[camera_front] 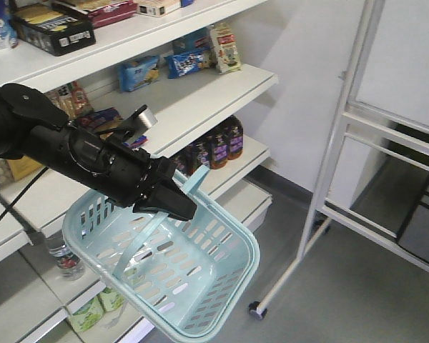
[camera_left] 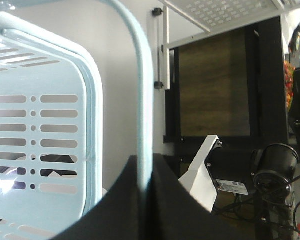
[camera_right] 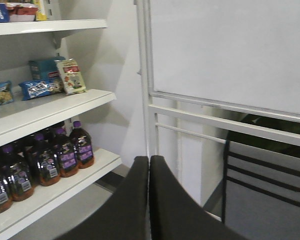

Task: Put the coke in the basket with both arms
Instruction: 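Turn and drive the base to face the shelf with the red Coca-Cola bottle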

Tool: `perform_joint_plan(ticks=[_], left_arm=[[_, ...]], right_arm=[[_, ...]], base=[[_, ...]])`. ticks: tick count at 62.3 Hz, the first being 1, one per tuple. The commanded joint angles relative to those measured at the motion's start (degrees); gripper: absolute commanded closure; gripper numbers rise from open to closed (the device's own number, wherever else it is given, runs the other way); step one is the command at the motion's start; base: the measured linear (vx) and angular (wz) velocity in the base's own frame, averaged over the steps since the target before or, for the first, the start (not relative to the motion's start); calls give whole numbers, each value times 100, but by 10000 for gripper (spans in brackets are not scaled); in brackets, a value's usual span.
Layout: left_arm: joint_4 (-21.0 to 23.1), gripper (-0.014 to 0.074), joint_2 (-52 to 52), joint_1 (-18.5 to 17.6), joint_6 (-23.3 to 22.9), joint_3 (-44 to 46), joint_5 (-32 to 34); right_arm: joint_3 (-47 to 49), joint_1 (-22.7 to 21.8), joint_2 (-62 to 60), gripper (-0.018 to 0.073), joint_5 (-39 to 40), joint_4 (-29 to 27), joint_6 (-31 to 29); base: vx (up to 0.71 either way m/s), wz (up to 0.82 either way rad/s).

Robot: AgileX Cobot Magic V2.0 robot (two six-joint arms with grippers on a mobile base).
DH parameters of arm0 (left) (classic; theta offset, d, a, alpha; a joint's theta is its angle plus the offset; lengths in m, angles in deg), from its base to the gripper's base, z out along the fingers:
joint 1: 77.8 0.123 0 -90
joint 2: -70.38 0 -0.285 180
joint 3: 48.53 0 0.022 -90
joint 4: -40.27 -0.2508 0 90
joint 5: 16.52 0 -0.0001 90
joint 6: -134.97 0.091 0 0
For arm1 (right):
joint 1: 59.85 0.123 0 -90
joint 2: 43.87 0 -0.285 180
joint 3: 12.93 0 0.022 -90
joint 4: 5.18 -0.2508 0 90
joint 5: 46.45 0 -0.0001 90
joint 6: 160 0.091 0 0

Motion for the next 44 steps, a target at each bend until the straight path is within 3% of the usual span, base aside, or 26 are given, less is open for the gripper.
perform_joint_plan(ticks=[1, 44], left_arm=[[483, 602, -307, -23, -1, 186, -91], [483, 602, -307, -23, -1, 186, -78]], right_arm=[[-110, -41, -84, 569, 423, 17, -39], [-110, -41, -84, 569, 423, 17, -39]], base=[[6, 47], [4, 38]])
